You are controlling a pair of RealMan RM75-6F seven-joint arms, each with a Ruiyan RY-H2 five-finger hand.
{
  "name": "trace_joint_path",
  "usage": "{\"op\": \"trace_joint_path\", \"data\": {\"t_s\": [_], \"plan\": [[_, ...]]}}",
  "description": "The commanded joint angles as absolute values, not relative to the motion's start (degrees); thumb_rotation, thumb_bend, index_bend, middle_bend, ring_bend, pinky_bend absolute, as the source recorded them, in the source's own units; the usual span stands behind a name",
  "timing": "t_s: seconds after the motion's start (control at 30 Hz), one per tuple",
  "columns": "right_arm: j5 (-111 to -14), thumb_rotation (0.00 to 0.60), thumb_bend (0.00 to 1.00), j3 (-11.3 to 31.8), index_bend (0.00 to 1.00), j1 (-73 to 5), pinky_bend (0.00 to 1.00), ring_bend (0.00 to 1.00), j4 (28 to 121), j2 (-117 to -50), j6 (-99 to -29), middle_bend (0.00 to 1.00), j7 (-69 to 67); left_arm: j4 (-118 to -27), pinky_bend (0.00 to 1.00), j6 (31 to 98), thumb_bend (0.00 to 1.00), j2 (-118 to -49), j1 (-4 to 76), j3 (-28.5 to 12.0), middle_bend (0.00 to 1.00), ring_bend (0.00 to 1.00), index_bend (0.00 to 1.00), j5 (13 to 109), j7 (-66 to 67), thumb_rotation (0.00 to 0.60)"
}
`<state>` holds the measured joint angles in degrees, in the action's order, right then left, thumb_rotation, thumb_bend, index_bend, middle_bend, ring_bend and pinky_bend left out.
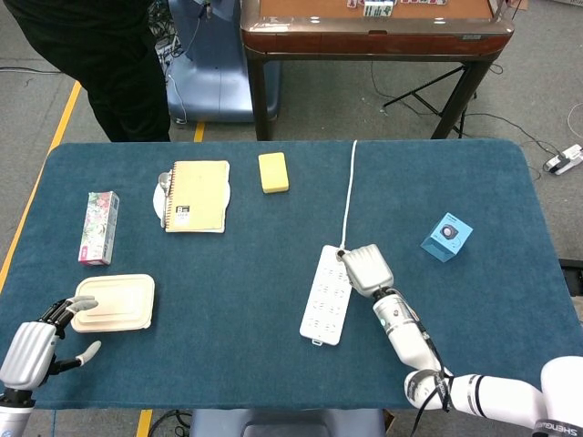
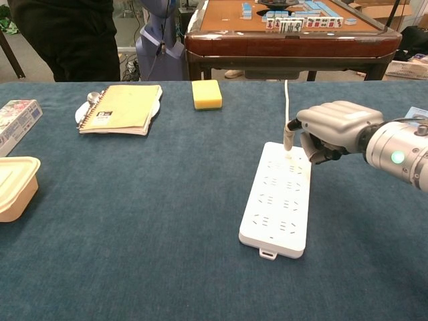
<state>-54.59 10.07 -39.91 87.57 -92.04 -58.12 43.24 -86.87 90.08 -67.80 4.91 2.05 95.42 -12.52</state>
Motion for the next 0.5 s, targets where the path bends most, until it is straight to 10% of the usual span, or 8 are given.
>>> {"op": "trace_joint_path", "data": {"t_s": [0.03, 0.5], "plan": [[-54.33, 0.600, 1.00, 9.87, 0.35, -40.20, 1.00, 1.00, 87.29, -92.26, -58.12, 1.00, 43.07, -86.89, 0.60, 90.13, 0.23, -67.78, 4.89, 2.02, 0.28, 0.26, 0.35, 95.39, -12.54, 0.600], [-53.05, 0.600, 1.00, 8.52, 0.35, -41.20, 1.00, 1.00, 85.82, -93.21, -58.25, 1.00, 42.37, -86.94, 0.60, 90.20, 0.23, -67.62, 4.83, 1.92, 0.28, 0.26, 0.35, 95.27, -12.79, 0.600]]}}
